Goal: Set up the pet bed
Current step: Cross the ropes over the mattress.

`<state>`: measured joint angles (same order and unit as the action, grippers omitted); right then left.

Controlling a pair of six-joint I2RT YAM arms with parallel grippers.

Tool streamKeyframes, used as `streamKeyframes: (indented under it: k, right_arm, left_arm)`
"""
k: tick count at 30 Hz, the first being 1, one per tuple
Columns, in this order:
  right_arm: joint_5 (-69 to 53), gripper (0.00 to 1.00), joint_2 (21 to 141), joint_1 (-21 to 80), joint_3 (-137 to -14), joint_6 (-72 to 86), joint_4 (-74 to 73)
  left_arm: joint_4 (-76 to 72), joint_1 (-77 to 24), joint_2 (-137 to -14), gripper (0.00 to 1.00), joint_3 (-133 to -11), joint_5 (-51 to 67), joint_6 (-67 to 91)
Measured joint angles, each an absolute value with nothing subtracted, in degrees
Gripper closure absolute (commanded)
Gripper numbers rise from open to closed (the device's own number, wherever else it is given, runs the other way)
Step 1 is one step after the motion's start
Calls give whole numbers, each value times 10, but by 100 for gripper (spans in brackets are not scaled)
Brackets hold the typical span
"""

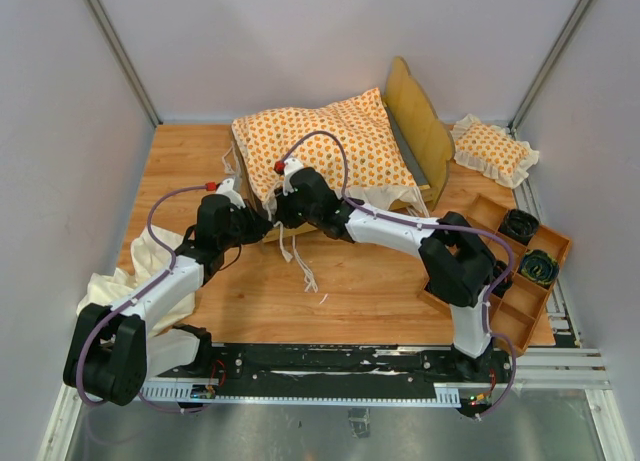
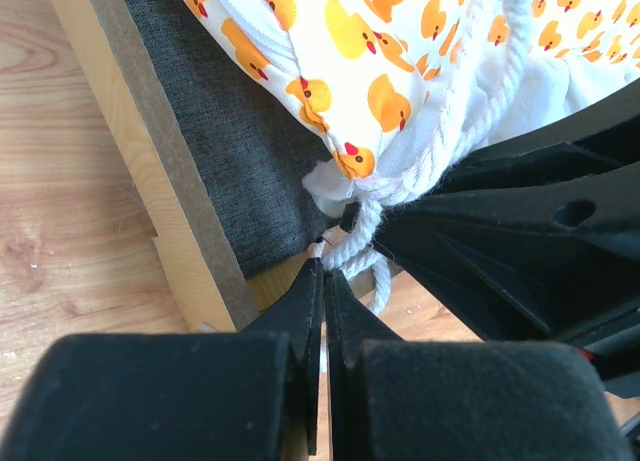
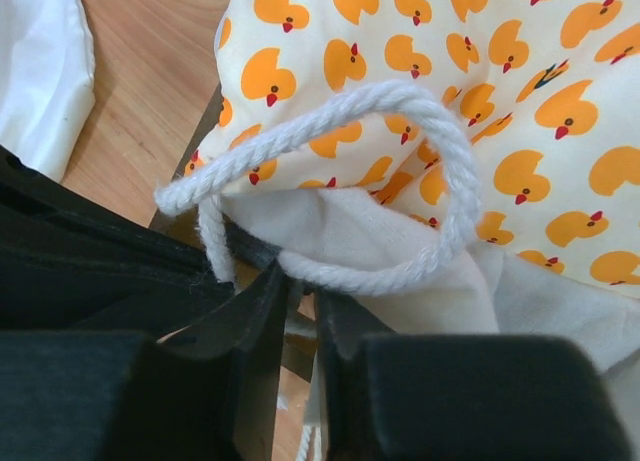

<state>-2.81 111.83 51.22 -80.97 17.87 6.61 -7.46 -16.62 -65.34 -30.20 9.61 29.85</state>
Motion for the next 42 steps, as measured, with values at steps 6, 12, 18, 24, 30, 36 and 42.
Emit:
streamKeyframes:
  k: [6, 12, 18, 24, 30, 36, 42]
  right_arm:
    - [-25, 100, 1118, 512, -811, 174, 76]
    - [-30, 100, 1094, 506, -796, 169, 92]
    - [-41, 100, 1044, 488, -762, 167, 119]
    - [-61, 100, 1013, 471, -749, 158, 135]
    - [-101, 100, 966, 459, -734, 145, 112]
    - [-141, 100, 882, 458, -717, 144, 68]
    - [-193, 100, 818, 459, -673, 173, 56]
  left_arm:
    - [-75, -166, -653, 100, -302, 96, 298]
    - [-74, -166, -652, 100, -302, 96, 298]
    - [-75, -166, -652, 100, -301, 97, 298]
    - [-81, -166, -652, 100, -297, 97, 301]
    - [-85, -166, -652, 100, -295, 97, 303]
    - [-87, -166, -652, 100, -295, 99, 309]
    - [-91, -166, -652, 75, -293, 103, 320]
